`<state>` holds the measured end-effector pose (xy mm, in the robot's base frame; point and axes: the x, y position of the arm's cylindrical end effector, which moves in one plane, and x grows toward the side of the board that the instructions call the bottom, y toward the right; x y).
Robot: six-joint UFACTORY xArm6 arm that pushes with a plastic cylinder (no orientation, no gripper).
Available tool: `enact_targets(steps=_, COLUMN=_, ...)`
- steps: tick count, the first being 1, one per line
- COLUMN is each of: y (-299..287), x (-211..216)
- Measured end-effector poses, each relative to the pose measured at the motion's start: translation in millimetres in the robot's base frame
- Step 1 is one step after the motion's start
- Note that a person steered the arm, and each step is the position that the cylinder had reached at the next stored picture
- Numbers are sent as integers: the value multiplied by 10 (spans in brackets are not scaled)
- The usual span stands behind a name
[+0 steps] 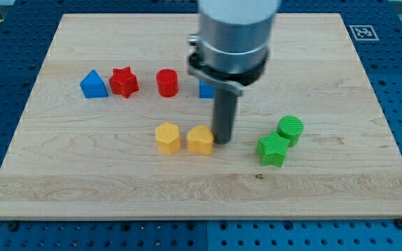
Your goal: Place the yellow hexagon at the bottom left side of the board
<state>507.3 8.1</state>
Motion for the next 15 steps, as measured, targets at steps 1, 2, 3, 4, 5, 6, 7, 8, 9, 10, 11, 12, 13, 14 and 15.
enact_targets(steps=1, y=-480, x=0)
enact_targets(steps=2, y=-759, x=0)
enact_targets(steps=3, y=-768, x=2)
enact_targets(steps=4, y=-900, x=-86)
enact_targets(steps=5, y=-1264, x=-171)
enact_targets(steps=6, y=-1557, x=-90)
enact_targets(steps=7, y=-1765, x=44)
enact_targets(steps=8, y=-1951, x=226)
enact_targets(steps=9, y=-1971, x=353)
enact_targets(steps=10, y=-1751, x=358)
enact_targets(steps=11, y=-1550, x=542)
enact_targets(steps=12, y=-1521, x=747)
enact_targets(steps=13, y=-1695, x=764)
enact_targets(steps=14, y=-1974, x=764)
enact_targets(steps=15, y=-1931, x=768)
